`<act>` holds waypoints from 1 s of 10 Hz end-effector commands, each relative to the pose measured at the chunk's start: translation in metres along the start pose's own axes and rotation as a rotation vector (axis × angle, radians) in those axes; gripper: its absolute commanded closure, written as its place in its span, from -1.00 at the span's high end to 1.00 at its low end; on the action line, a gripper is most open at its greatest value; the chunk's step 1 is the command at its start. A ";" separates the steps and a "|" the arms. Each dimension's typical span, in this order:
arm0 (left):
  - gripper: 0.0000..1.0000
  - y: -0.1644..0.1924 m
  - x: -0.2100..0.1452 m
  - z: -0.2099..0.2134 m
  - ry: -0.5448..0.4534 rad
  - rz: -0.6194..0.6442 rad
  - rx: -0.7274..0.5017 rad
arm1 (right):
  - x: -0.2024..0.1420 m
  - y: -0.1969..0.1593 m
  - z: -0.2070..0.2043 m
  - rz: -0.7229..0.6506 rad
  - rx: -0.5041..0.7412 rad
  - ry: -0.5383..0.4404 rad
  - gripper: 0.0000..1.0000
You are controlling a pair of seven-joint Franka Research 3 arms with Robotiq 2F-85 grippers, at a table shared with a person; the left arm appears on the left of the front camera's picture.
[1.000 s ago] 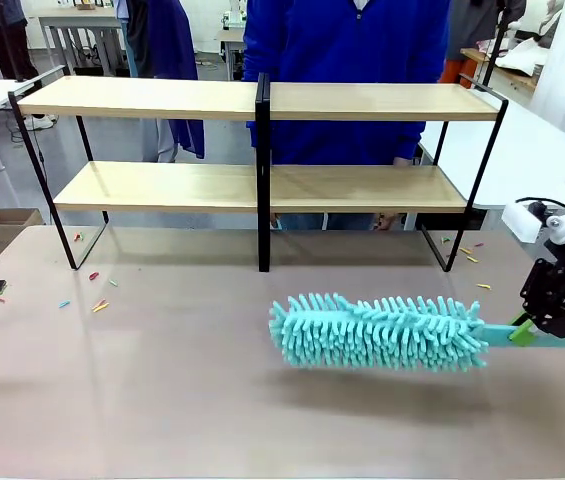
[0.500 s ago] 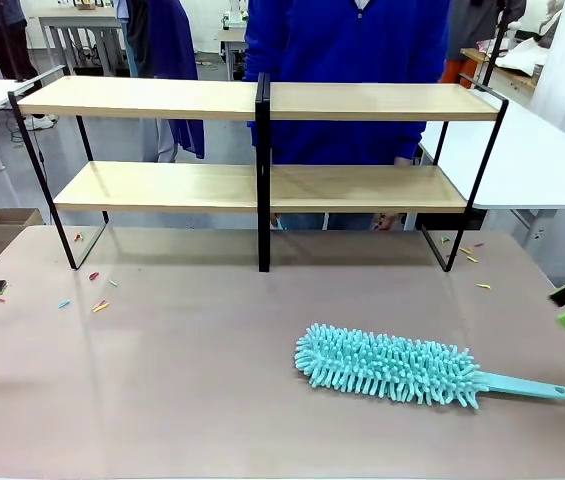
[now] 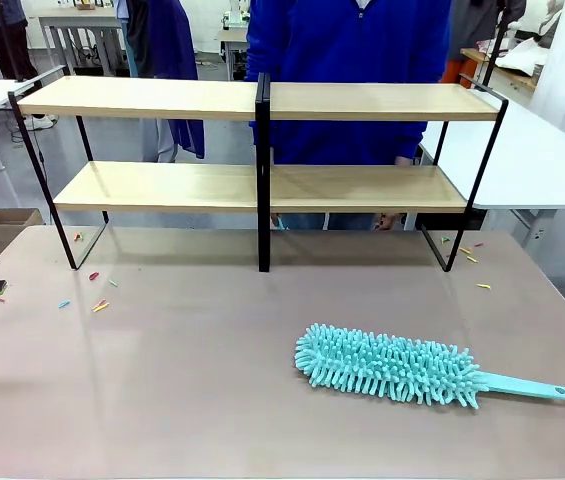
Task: Clean the shelves.
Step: Place the Duster on the table.
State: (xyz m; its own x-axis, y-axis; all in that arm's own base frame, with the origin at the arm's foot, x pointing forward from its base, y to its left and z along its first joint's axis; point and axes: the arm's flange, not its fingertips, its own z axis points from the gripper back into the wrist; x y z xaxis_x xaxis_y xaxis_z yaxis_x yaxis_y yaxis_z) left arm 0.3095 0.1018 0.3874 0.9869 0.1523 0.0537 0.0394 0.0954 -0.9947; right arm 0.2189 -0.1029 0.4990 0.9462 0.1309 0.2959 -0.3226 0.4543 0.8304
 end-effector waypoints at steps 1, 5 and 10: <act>1.00 -0.002 -0.001 -0.002 -0.007 -0.024 -0.029 | 0.007 -0.007 -0.034 -0.324 0.087 -0.174 1.00; 1.00 -0.002 -0.001 -0.002 -0.007 -0.024 -0.029 | 0.020 -0.010 0.003 -0.297 0.036 -0.117 1.00; 1.00 -0.002 -0.001 -0.002 -0.007 -0.024 -0.029 | 0.020 -0.010 0.003 -0.297 0.036 -0.117 1.00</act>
State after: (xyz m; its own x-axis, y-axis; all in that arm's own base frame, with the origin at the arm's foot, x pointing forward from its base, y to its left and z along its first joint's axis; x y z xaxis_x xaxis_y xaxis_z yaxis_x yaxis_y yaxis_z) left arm 0.3098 0.1021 0.3872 0.9869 0.1523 0.0529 0.0386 0.0949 -0.9947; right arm 0.2431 -0.1054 0.4995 0.9896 -0.1227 0.0755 -0.0167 0.4226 0.9062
